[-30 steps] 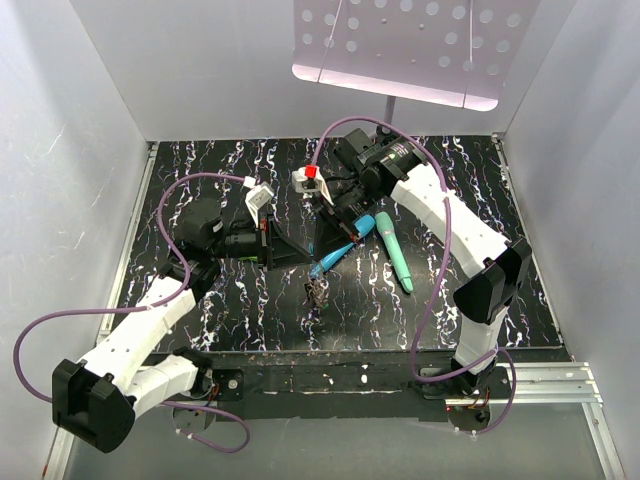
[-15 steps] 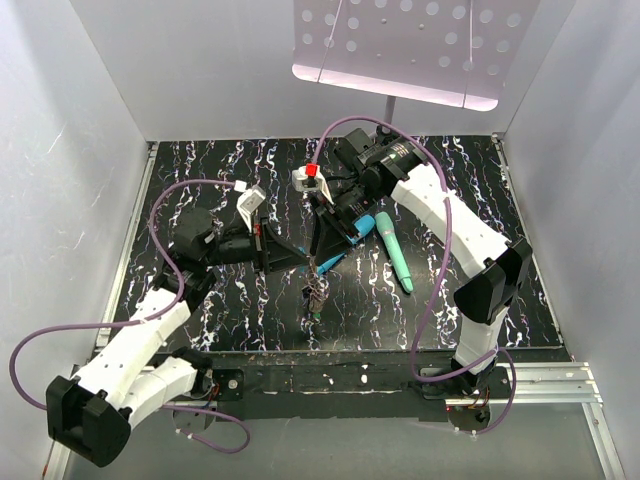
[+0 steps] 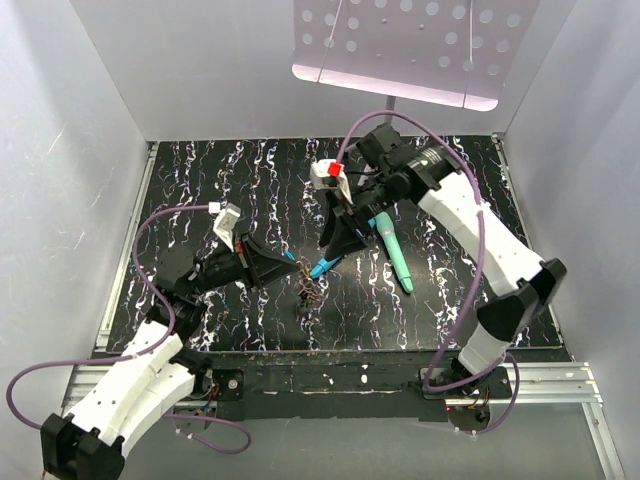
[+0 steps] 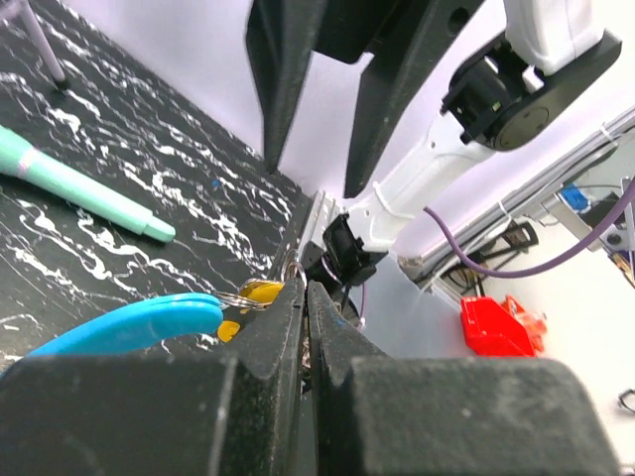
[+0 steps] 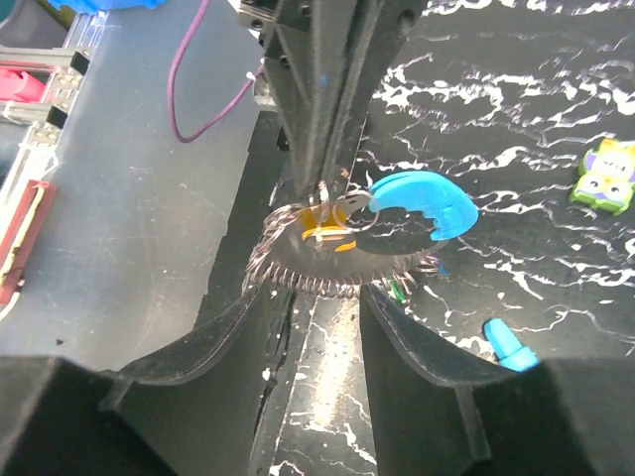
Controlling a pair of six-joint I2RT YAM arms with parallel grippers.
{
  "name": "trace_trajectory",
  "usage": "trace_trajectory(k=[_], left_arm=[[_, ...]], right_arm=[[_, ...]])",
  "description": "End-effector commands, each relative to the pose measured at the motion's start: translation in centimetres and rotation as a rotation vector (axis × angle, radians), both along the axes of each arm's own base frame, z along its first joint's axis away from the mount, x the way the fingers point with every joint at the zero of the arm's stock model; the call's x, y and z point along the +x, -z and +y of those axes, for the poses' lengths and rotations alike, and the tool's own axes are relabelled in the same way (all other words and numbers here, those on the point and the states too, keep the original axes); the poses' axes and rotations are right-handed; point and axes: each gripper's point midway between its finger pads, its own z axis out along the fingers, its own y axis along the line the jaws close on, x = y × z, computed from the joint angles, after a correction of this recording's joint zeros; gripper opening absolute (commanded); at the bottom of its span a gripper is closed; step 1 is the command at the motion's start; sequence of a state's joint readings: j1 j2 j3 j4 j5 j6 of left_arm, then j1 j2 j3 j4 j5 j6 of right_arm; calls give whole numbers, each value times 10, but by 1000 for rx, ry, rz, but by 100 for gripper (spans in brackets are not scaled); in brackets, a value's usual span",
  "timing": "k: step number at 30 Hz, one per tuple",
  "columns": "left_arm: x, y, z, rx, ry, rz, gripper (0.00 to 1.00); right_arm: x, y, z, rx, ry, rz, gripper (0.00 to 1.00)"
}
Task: Put the keys on the keyring
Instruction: Adjust the key on the keyring.
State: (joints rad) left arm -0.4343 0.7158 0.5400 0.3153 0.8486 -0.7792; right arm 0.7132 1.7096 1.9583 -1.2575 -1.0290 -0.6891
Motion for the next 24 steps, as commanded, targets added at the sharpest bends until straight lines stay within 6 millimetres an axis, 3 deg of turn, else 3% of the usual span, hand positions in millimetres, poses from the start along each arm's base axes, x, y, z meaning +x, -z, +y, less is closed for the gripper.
trace_trajectory(k=[1,10,13,24], left_arm=[[-1,-32,11,-137,-98,-113,0],[-2,-30,40,-317,-277,-270,0],[-1,-32,45,-340,-312,-319,0],[5,-38,53,-438,-367,-386,0]], right_arm=[[-6,-30,-1,170,-30,-154,48],[6,-42,19,347,72,-457,48],[7,-37,27,370,96,-519,48],[11,-38,46,431,118,-574,47]])
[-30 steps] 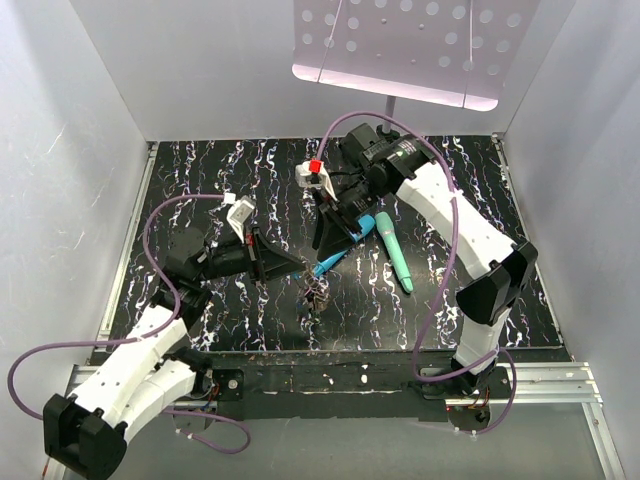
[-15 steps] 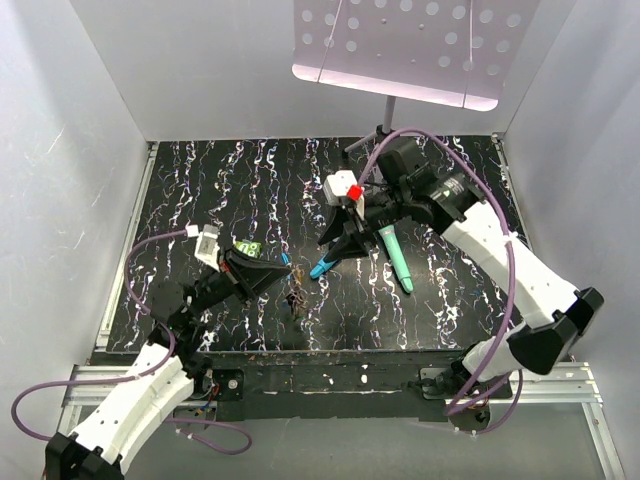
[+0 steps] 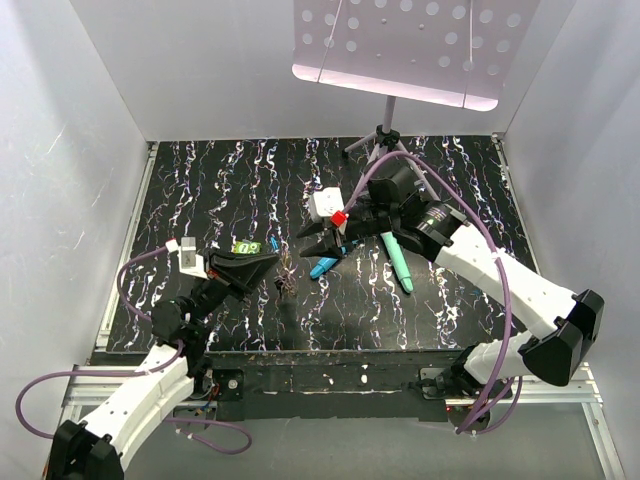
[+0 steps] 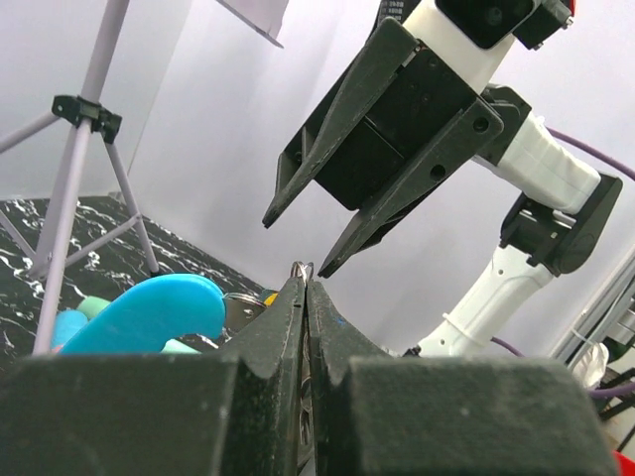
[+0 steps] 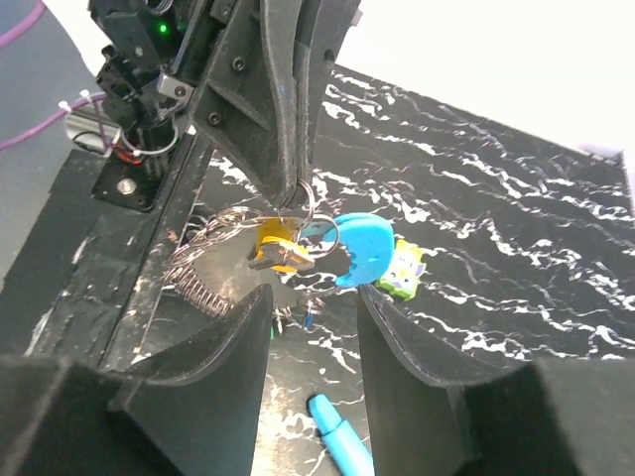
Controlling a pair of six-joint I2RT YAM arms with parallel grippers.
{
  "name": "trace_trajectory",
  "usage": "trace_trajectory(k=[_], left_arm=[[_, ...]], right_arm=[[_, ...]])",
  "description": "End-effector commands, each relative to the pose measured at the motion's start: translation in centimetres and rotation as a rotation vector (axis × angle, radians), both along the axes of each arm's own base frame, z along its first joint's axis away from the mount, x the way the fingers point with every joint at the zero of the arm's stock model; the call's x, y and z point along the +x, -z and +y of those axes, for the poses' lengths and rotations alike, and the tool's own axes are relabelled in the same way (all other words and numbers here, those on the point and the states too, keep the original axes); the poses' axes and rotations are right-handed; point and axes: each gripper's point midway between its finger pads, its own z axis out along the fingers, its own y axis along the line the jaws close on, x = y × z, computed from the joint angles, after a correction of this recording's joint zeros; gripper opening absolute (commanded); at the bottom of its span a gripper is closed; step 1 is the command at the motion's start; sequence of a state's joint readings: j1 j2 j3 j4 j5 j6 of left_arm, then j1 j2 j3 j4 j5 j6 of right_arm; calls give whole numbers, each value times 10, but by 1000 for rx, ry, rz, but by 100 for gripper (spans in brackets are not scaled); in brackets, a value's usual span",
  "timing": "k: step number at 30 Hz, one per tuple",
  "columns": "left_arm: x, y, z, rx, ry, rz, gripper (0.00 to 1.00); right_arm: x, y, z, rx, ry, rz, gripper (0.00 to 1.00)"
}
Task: Put the keys on the keyring
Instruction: Adjust the key on the keyring.
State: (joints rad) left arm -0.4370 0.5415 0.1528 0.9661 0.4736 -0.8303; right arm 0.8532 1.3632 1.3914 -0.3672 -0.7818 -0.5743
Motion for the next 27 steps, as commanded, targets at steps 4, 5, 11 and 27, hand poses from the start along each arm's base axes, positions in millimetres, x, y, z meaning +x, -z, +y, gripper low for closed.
trace_trajectory(k=[4,5,11,27], left_arm=[[-1,-25,15,-122,-67,-104,0],[0,-25,15,-126,-71,-99,0],[2,-27,19,-147,-85,-89,0],[0,-27,23,-180,-91,-81,0]], right_arm=[[-4,-35,7,121,-34,-96,46],[-7,-34,8,121,-44,-101,45],[-12,-34,17,126,-49,-123,43],[-3,-34,34,116,18,-92,36]])
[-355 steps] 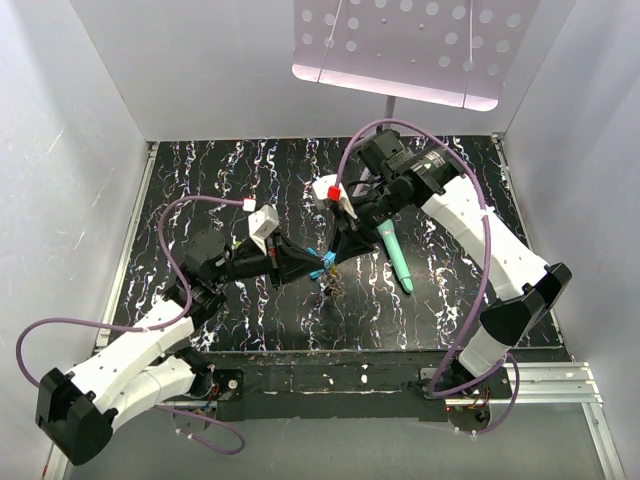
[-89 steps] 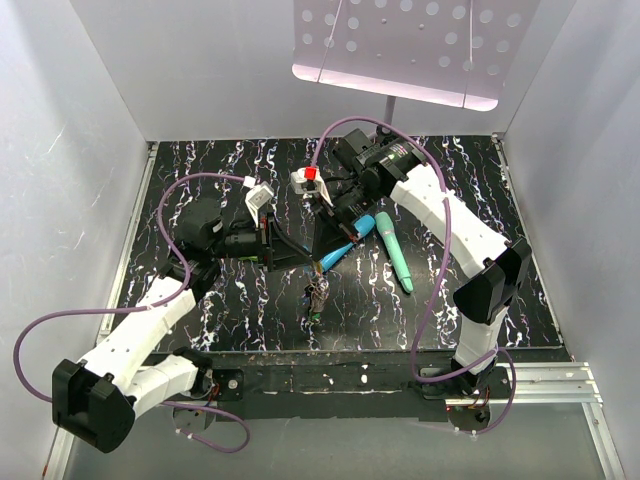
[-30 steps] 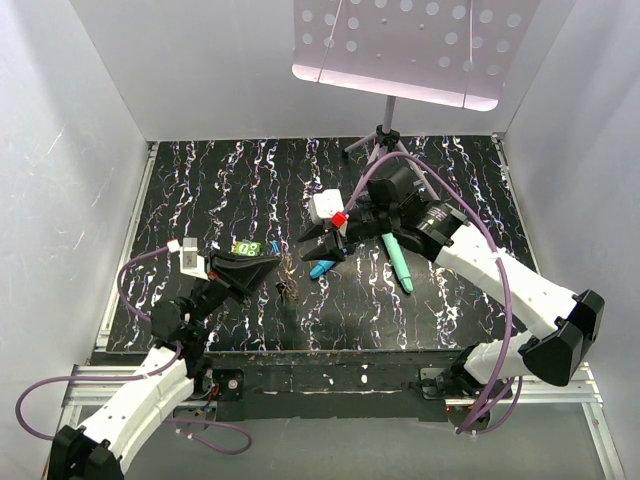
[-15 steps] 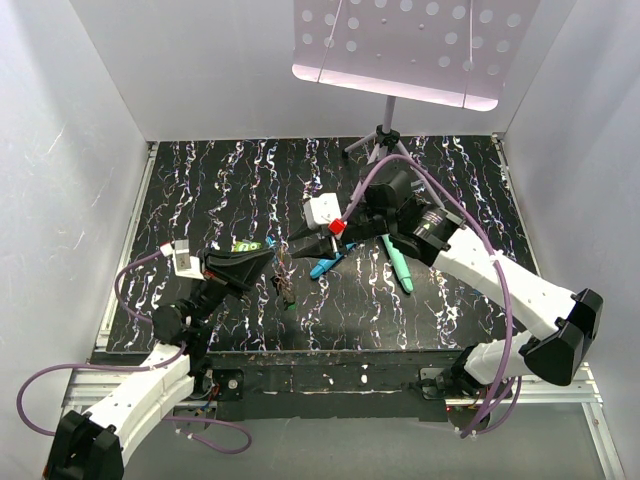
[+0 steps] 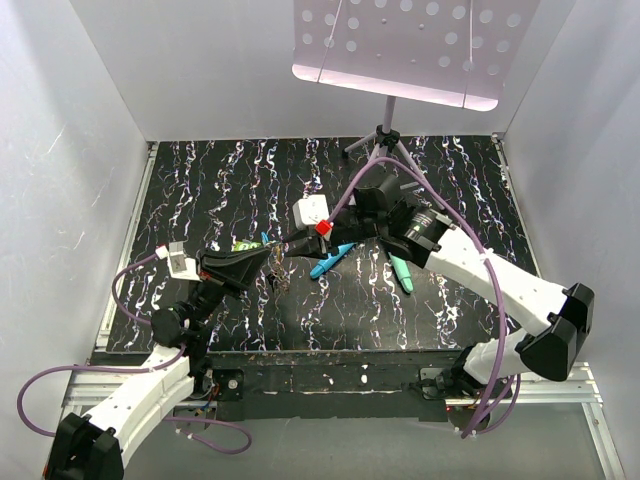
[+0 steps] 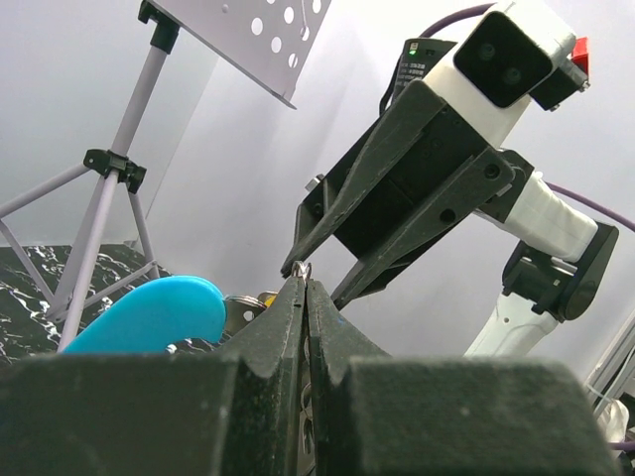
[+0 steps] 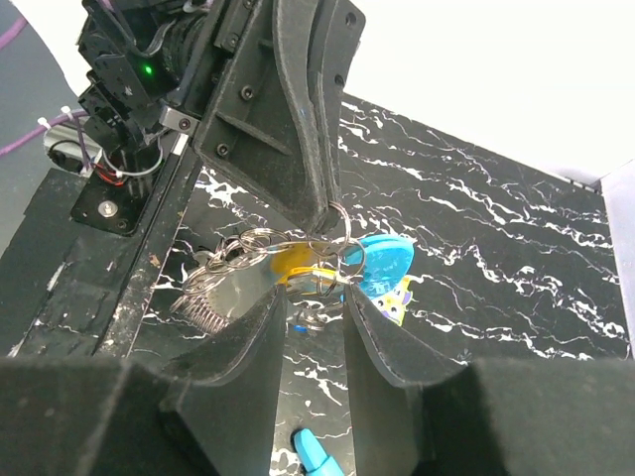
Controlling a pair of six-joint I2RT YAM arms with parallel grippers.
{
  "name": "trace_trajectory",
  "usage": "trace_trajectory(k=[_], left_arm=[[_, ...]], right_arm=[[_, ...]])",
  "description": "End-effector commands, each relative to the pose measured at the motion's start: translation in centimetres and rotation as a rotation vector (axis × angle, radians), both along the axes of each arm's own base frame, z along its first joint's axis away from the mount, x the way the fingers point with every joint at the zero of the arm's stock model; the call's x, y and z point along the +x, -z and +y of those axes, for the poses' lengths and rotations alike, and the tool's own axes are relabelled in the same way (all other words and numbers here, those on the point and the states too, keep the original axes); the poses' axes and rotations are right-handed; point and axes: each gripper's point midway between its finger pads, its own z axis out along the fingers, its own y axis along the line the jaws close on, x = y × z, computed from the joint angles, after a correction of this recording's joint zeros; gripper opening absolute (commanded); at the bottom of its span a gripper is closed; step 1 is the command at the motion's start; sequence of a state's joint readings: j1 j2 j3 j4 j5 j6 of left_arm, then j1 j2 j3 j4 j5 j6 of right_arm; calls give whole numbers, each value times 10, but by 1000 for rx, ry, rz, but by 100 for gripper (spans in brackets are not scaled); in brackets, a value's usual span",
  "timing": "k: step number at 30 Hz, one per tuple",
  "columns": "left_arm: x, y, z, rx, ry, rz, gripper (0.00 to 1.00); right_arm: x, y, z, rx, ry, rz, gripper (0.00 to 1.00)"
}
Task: Put the keys on the keyring
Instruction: Adjust the key on the keyring.
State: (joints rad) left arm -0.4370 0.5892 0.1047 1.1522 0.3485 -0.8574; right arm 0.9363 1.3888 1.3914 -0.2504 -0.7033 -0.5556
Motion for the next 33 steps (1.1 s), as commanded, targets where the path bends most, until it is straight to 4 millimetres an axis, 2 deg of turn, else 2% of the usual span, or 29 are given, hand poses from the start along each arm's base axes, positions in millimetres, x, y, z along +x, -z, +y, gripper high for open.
trace_trajectory(k=[1,12,18,24,33], left_arm=[[-7,-15,8,-56,-13,-53,0],[-6,-11,7,-54,-9,-45,0],[-6,-10,7,-54,-12,-45,0],[-7,-13,10,-66,-22,-53,0],[-7,-14,12,-86,-28,-58,0]], right_arm=[[5,-25,8,64,21,-30,36],[4,-26,12,61,17,-13,28],[2,-24,13,50,10,-3,11],[-2,-21,14,29,-2,6,2],[-14,-19,20,16,-39,55,1]])
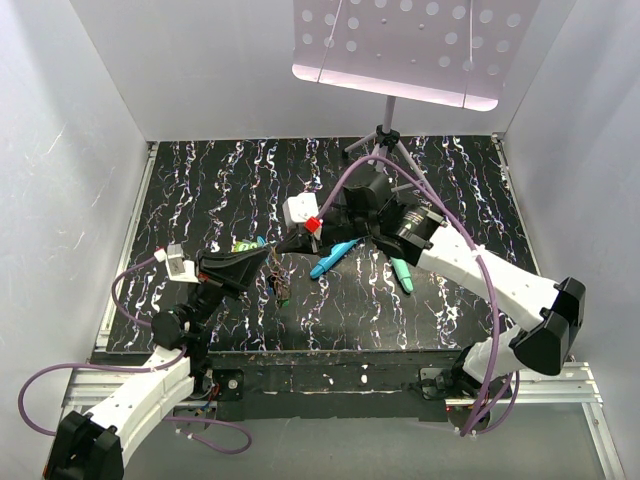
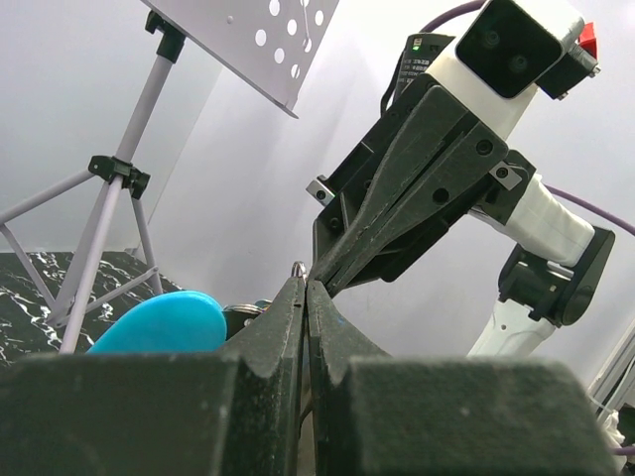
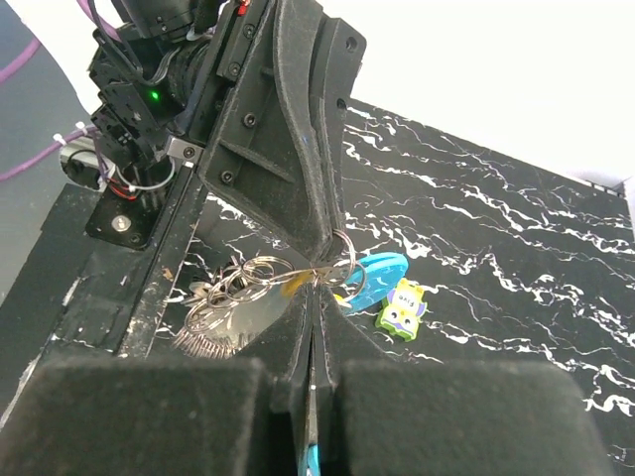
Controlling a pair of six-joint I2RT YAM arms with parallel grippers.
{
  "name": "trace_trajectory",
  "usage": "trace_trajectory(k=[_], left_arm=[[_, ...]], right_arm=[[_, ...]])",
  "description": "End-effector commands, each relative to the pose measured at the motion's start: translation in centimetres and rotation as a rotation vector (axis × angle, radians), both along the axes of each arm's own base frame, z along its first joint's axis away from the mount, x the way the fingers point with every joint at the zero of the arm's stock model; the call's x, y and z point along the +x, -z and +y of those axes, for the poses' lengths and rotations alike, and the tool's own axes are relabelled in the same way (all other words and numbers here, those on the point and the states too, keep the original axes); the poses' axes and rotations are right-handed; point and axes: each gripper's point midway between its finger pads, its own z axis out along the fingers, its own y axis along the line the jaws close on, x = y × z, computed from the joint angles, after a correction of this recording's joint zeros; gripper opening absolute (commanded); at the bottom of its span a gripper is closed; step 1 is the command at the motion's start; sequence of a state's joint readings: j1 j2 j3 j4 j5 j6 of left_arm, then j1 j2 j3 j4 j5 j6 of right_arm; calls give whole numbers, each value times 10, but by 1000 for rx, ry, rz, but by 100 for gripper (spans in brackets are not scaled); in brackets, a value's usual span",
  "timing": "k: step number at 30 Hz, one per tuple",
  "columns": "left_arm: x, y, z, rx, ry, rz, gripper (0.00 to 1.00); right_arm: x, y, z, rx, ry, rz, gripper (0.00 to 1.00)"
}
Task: Put the keys on the keyring
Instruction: Adjust the key on the keyring.
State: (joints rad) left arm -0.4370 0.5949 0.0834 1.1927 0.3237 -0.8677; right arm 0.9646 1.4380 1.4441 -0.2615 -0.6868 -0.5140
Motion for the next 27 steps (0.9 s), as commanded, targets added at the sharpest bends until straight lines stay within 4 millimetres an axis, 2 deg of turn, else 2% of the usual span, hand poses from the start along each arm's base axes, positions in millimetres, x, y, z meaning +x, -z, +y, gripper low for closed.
trace_trajectory(k=[1,7,11,13,16,20,23,27], left_arm=[[-8,-16,9,-65,-16,-61,0],[-10,-17,11,-77,-17,-67,0],[-12,-18,10,-66,-15,-74,0],[-14,-18,8,-46,-7,-79,0],[-15,-19,5,-23,2,-82,0],[-19,-25,0,-4,34,-99,0],[-25,-30,-5,8,74,-118,0],[-32,-36,-12,25,140,-141,0]], right_arm=[[-11,-18,7,31,-36,24,1],[-18,-21,10,33,-40,86,1],[-21,-34,1,53,-39,82,25],[-21,-42,-8,69,-36,85,30],[-23,-51,-20,88,-35,97,33],[-17,-53,-31,113,-8,129,38],[-11,-51,-34,135,-3,153,41],[-16,-46,-31,126,-49,226,42]])
